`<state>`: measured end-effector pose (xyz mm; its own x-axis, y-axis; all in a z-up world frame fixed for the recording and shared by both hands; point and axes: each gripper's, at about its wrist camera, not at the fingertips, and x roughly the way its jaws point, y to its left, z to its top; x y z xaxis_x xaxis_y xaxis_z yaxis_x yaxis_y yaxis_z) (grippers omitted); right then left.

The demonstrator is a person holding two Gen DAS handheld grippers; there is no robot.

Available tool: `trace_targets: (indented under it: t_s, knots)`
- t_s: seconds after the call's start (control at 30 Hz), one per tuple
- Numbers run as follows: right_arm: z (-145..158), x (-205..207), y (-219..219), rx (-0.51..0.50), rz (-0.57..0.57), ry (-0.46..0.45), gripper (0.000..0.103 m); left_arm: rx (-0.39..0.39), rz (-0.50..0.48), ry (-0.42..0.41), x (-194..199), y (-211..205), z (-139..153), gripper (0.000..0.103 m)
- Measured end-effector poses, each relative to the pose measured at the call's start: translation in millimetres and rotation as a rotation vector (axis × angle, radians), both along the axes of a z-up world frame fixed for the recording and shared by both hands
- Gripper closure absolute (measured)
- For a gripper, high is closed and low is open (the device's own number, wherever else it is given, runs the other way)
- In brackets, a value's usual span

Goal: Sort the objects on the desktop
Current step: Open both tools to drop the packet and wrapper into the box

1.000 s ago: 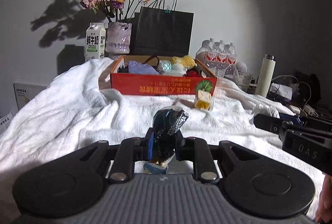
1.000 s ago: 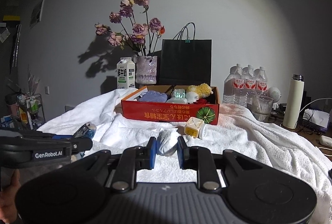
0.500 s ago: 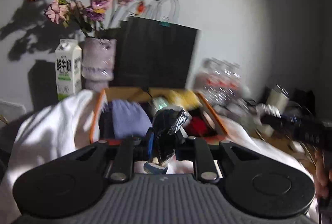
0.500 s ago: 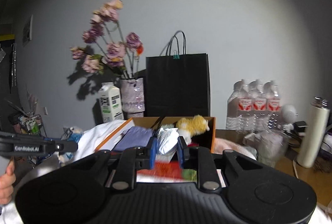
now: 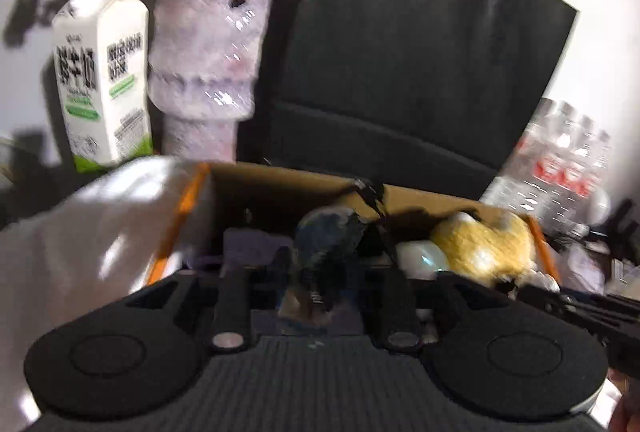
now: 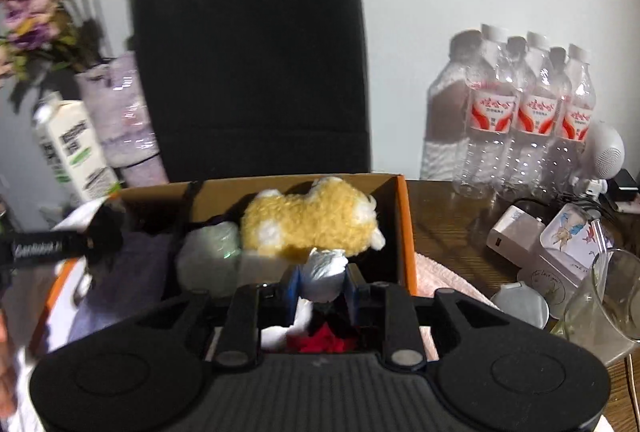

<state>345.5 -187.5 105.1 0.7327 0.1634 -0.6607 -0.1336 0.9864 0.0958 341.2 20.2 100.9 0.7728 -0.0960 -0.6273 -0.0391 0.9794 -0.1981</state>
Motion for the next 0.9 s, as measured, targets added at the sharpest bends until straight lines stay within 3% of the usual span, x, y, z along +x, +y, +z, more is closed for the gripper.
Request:
trace_targets:
  t_s: [0.03, 0.1, 0.13, 0.17, 0.33, 0.57, 0.9]
  knots:
    - [-2, 4, 2, -0.012, 0.009, 0.01, 0.073, 0.015, 0.026, -0.007, 2, 0, 1, 0.042]
    - [-1, 8, 3, -0.032, -0.01, 0.013, 0.054, -0.019, 0.036, 0.015, 6, 4, 3, 0.021]
    - [0, 8, 3, -0.041, -0.028, 0.011, 0.033, -0.044, 0.022, 0.026, 7, 6, 4, 0.021]
    - [2, 8, 1, -0.016, -0.014, 0.005, 0.03, -0.052, 0.008, 0.033, 7, 7, 6, 0.021]
    - [23, -8, -2, -0.002, -0.031, -0.034, 0.026, 0.054, 0.047, 0.004, -12, 3, 20, 0.001]
    - [48, -47, 7, -0.018, 0.015, -0.071, 0.019, 0.123, 0.06, 0.057, -54, -2, 26, 0.0]
    - [39, -134, 1, 0.045, 0.071, -0.115, 0.017, 0.173, -0.033, 0.043, -137, -13, 14, 0.0]
